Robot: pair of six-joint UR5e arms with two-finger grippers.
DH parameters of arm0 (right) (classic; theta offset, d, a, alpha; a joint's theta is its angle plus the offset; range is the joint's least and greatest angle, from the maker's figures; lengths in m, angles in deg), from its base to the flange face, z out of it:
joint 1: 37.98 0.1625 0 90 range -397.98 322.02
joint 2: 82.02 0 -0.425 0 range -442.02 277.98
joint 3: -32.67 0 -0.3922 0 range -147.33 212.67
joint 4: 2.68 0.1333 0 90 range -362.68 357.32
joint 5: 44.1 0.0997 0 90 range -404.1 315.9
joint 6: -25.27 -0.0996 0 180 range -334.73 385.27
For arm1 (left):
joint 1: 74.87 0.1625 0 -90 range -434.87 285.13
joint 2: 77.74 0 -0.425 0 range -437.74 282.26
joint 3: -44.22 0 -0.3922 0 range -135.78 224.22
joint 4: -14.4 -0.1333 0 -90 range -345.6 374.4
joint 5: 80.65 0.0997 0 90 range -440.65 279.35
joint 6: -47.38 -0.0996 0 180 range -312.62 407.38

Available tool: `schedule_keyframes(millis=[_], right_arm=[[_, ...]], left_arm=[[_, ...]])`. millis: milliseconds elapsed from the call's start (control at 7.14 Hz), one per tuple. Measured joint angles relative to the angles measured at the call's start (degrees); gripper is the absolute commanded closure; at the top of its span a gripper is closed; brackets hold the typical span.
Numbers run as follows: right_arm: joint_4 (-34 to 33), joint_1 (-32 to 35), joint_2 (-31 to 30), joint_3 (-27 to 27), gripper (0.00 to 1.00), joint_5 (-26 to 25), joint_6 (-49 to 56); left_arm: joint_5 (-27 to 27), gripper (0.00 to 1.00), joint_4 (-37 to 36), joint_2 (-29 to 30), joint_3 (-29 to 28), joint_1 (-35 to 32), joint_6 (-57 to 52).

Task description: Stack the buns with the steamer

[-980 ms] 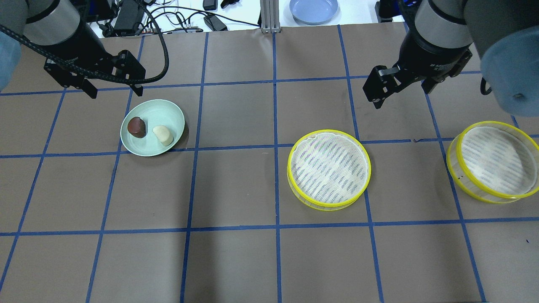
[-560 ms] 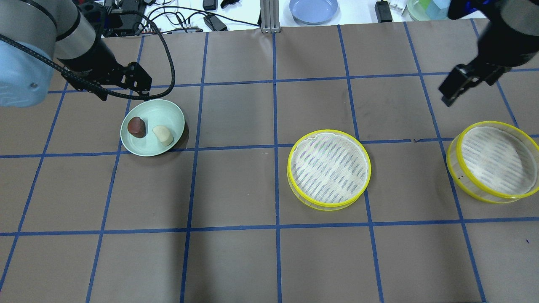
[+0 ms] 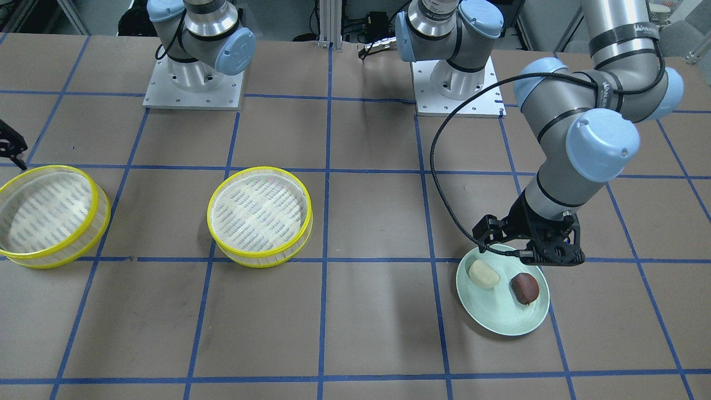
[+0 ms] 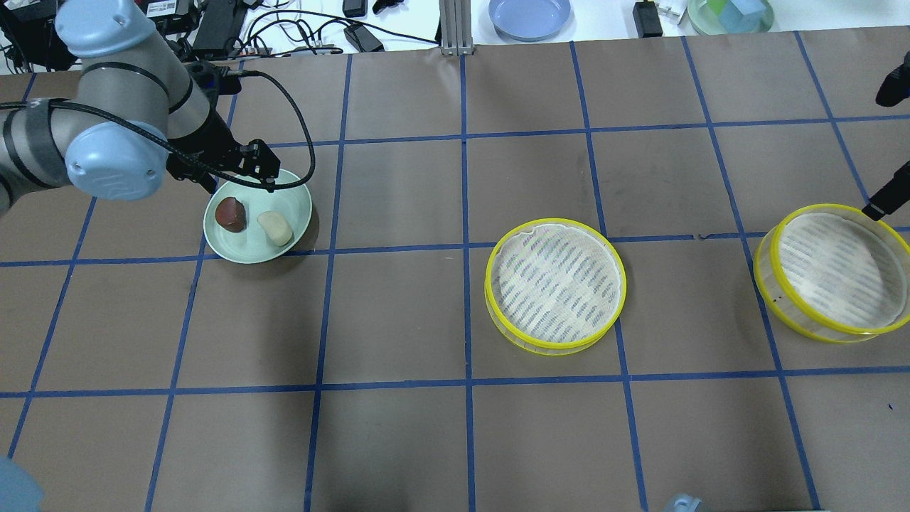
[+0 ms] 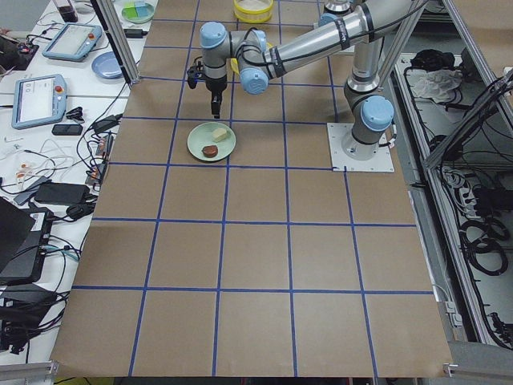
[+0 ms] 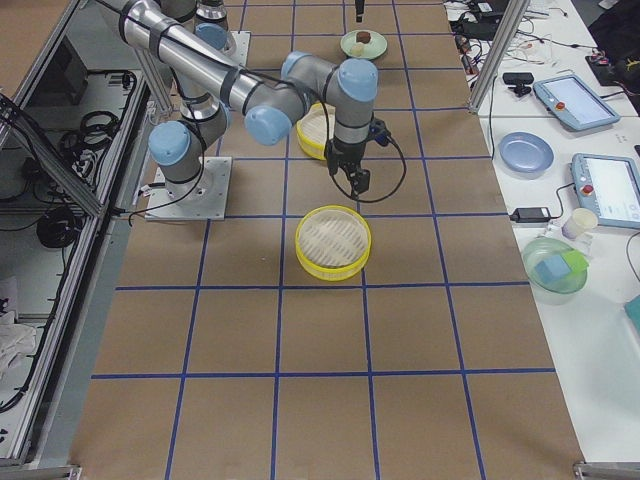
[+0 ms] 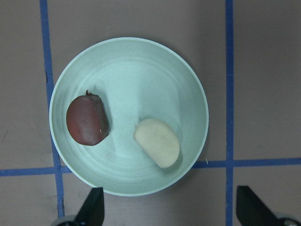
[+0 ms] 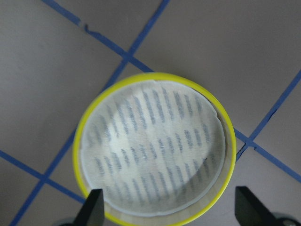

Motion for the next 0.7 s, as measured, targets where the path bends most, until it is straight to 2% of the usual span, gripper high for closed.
schedule_keyframes(millis=[140,280,420,560,700], right_arm=[[-5.75,-3.66,4.22,1.35,0.03,1.69,7.23],[-11.23,-6.09,8.67,1.95,0.09,3.57,12.37],[-15.68,-7.33,12.57,2.18,0.38,4.51,14.99],[-17.95,-7.77,14.73,2.21,0.6,4.91,15.91],[-18.93,-7.97,15.7,2.23,0.78,5.1,16.21]], left_arm=[[-0.26,0.0,-2.59,3.29,0.05,0.05,-0.53],[-0.59,0.0,-5.06,6.25,0.05,0.08,-2.04],[-0.62,0.08,-6.98,8.43,0.01,0.13,-3.44],[-0.62,0.27,-7.81,9.76,-0.03,0.17,-4.07],[-0.51,0.65,-8.02,10.63,-0.03,0.18,-4.19]])
